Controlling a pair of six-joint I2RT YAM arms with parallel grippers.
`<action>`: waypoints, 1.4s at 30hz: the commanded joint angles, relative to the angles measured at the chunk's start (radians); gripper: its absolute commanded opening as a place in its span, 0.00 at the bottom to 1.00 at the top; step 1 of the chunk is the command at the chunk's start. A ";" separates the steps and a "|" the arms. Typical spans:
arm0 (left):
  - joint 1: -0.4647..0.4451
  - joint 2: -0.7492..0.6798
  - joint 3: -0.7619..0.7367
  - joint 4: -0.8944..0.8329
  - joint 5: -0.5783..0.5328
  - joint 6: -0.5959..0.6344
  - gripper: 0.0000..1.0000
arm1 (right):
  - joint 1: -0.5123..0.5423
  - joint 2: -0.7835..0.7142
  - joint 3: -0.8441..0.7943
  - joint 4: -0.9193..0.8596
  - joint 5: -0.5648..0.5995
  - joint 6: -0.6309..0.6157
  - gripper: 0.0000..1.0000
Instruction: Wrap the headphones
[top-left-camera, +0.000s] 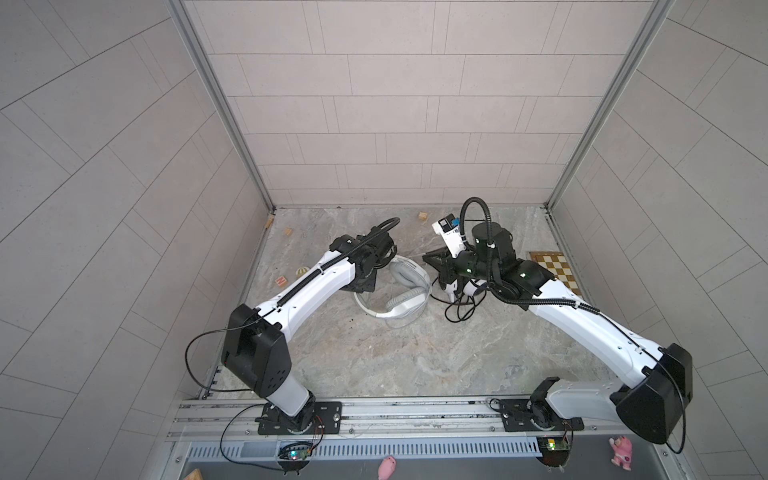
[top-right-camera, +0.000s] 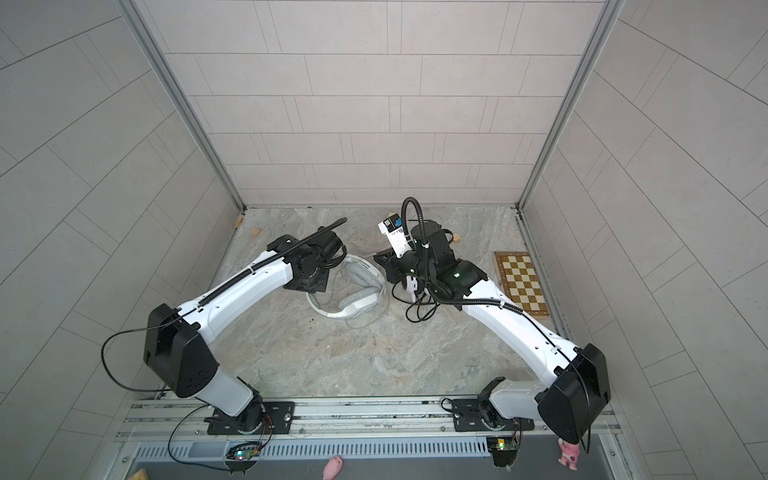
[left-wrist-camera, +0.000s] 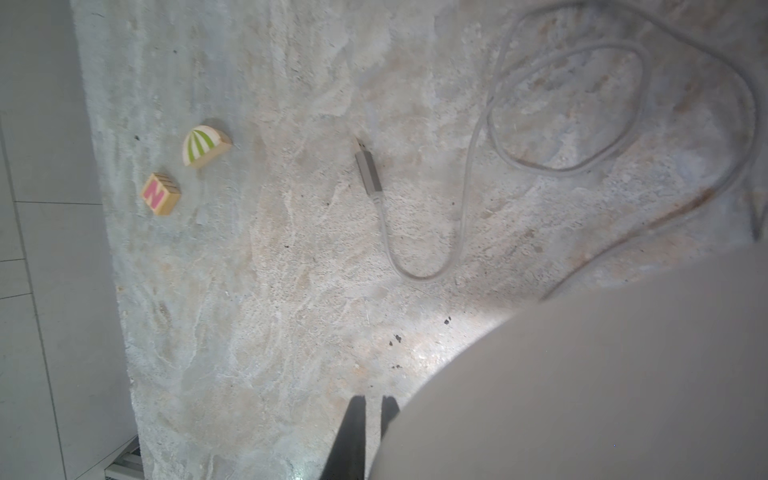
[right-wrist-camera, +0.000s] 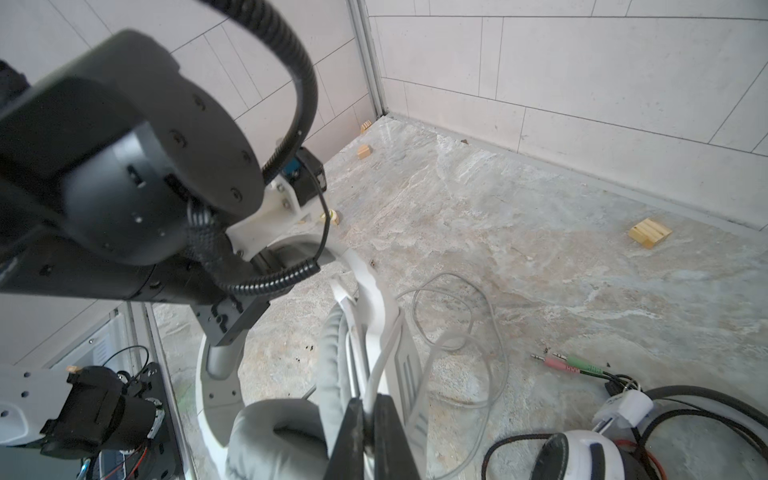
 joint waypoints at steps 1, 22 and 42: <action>0.021 -0.032 0.022 -0.067 -0.186 -0.088 0.00 | 0.036 -0.089 0.062 -0.012 0.021 -0.055 0.07; 0.020 -0.083 -0.027 0.008 -0.238 -0.093 0.00 | -0.021 -0.099 -0.066 -0.103 0.132 -0.010 0.18; 0.154 -0.324 -0.060 0.083 -0.136 -0.005 0.00 | -0.036 0.219 -0.276 0.014 0.120 0.141 0.37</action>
